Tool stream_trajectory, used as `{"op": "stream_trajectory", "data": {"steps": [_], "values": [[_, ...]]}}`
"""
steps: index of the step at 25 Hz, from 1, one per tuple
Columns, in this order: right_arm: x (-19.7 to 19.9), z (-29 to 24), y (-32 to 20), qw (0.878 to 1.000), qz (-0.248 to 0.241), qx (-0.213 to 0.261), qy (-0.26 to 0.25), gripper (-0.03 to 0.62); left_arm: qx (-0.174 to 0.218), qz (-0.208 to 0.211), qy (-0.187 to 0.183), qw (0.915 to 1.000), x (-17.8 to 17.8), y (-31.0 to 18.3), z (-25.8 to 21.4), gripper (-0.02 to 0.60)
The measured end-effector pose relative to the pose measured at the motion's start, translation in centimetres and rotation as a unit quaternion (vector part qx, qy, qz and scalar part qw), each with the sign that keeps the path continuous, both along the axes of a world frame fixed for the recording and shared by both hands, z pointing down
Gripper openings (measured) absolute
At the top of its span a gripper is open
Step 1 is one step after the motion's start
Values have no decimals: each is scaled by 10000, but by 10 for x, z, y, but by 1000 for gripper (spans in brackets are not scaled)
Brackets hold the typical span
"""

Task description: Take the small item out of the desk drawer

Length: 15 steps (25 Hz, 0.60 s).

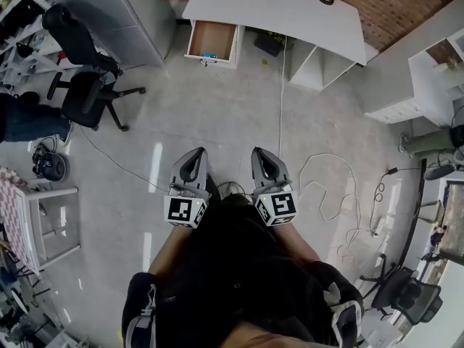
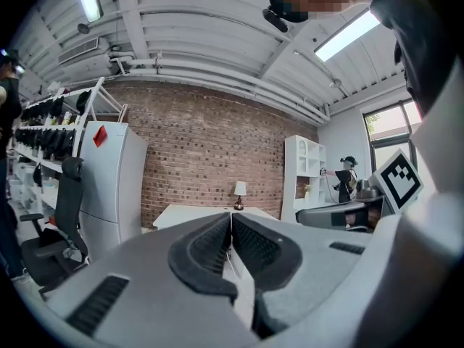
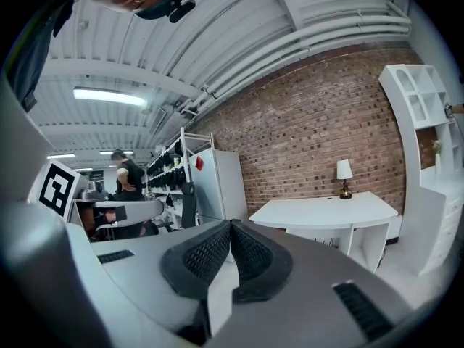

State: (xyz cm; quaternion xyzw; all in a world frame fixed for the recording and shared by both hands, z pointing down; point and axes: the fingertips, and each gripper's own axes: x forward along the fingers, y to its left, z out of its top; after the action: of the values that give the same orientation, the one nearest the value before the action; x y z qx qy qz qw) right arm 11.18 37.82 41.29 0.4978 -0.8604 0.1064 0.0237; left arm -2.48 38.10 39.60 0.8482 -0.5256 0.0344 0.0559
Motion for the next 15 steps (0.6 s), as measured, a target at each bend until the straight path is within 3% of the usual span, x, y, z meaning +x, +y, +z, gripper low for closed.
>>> {"op": "stream_trajectory", "data": {"steps": [8,15], "values": [[-3,17,-44,9998,43,-177,32,26,-151,161,5,9998,3,-48,16,11],[-19,19,-134,9994,191,-191,209,26,-174,296,148,9993,-12,-149,26,11]]}}
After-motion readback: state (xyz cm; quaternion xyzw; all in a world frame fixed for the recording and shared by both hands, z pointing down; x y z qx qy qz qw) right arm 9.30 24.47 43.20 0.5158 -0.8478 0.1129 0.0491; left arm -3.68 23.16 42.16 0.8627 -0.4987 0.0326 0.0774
